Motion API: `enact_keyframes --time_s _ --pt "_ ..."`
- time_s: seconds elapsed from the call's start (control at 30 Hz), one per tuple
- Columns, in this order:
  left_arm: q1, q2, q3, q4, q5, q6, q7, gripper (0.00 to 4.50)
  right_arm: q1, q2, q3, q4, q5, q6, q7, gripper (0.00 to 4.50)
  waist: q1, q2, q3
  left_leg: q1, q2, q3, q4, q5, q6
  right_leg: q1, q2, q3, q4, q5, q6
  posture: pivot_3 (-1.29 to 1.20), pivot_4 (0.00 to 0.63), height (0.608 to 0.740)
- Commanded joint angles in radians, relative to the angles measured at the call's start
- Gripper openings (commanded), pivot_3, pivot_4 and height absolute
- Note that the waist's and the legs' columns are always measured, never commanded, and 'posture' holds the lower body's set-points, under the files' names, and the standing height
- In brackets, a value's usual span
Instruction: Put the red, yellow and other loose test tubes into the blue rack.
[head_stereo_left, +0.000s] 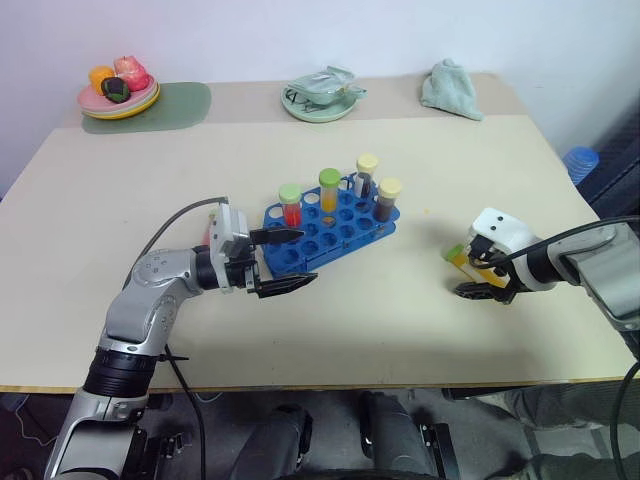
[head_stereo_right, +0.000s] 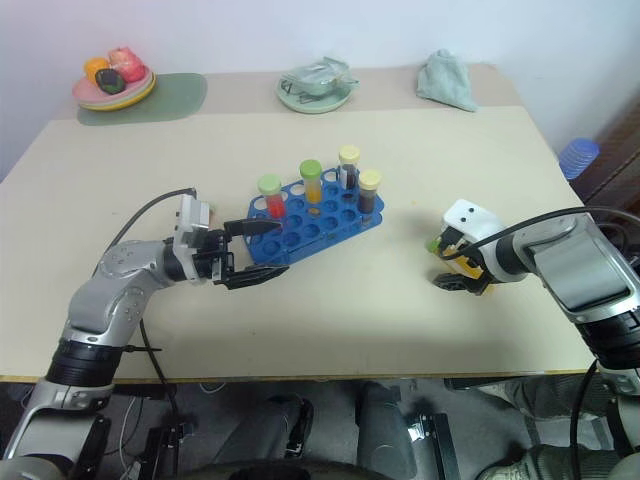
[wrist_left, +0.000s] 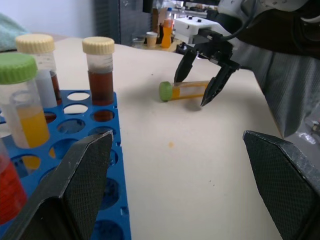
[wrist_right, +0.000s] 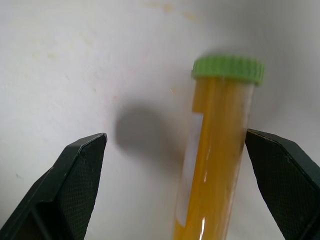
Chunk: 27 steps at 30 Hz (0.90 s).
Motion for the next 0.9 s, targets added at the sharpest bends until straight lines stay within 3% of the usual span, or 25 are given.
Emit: enact_keyframes --time_s 0.03,0.33,0.9 --pt "-0.015 -0.005 -0.001 -0.006 0.006 -0.016 -0.001 4.29 -0.057 -0.005 0.035 0.088 -0.034 -0.054 0.007 4.46 0.000 0.000 0.000 0.000 0.000 0.000 0.000 0.000 0.000 0.000 0.000 0.000 0.000 0.000 0.000 0.00 0.150 0.740" --pt "-0.013 -0.003 0.004 -0.007 0.006 -0.014 -0.003 4.29 -0.199 0.050 0.118 0.340 -0.115 -0.164 0.036 4.46 0.000 0.000 0.000 0.000 0.000 0.001 0.000 0.000 0.000 0.000 0.000 0.000 0.000 0.000 0.000 0.00 0.150 0.740" --pt "0.011 0.005 0.013 -0.036 0.002 -0.006 0.024 4.29 -0.273 0.064 0.192 0.526 -0.244 -0.282 0.113 4.46 0.002 -0.001 -0.001 0.000 0.000 0.000 0.001 0.000 0.000 0.000 0.000 0.000 0.000 0.000 0.000 0.00 0.150 0.740"
